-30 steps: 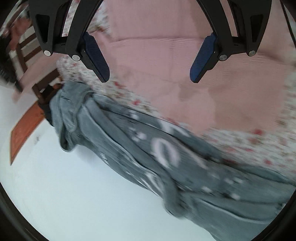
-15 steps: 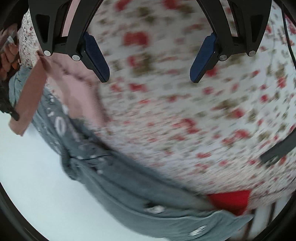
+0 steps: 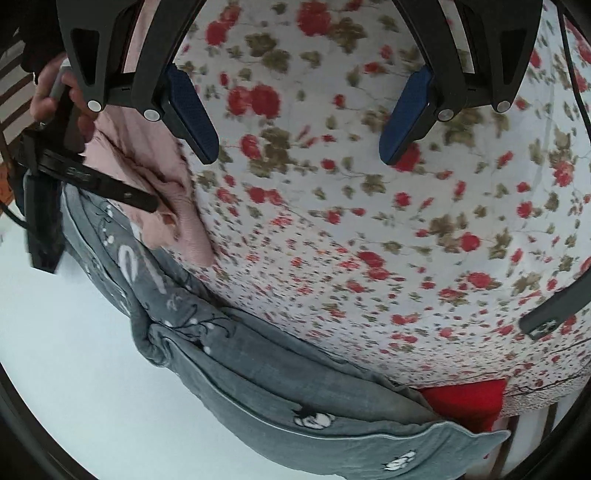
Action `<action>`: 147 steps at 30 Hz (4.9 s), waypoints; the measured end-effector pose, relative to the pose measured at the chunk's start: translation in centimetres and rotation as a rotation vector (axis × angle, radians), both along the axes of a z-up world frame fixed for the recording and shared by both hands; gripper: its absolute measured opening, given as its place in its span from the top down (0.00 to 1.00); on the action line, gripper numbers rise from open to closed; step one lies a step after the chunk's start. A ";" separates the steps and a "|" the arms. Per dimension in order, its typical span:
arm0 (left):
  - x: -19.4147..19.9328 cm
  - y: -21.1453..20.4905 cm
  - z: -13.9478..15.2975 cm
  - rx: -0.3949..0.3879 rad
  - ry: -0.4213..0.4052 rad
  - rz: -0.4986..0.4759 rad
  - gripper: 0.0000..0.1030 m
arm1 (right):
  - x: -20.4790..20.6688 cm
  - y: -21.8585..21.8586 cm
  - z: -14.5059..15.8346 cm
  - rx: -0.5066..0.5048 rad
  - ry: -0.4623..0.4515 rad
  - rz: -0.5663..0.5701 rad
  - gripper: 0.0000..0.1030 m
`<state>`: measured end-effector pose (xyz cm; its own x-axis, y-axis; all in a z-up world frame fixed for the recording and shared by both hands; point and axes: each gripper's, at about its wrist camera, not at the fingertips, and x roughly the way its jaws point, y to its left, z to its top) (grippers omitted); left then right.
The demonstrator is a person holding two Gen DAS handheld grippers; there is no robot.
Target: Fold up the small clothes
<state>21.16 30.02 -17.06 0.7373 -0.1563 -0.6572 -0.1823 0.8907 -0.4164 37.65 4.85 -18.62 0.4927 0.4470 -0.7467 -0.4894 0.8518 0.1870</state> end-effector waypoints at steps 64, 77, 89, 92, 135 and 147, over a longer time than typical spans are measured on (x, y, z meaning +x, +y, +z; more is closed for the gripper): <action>-12.5 -15.5 -3.5 0.122 0.185 -0.228 0.55 | -33.6 -24.0 -4.7 -0.144 -0.088 -0.452 0.79; -12.7 -14.8 -3.6 0.067 0.185 -0.229 0.59 | -32.9 -25.4 -3.9 -0.012 0.000 -0.450 0.74; -13.1 -14.3 -4.0 0.010 0.147 -0.269 0.61 | -32.9 -26.0 -4.6 -0.014 0.006 -0.486 0.63; -13.2 -14.3 -4.1 0.005 0.144 -0.261 0.61 | -33.0 -26.1 -5.0 0.006 0.018 -0.482 0.63; -14.2 -13.8 -2.4 -0.093 0.137 -0.248 0.93 | -33.5 -24.7 -4.3 0.062 0.054 -0.472 0.95; -15.1 -13.8 0.1 -0.068 0.093 -0.248 0.93 | -35.3 -25.0 -0.9 0.083 -0.019 -0.465 0.96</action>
<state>6.02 16.23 -16.93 0.6078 -0.3707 -0.7023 -0.0023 0.8835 -0.4684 2.37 -20.16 -19.56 0.6683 0.2330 -0.7065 -0.0631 0.9640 0.2582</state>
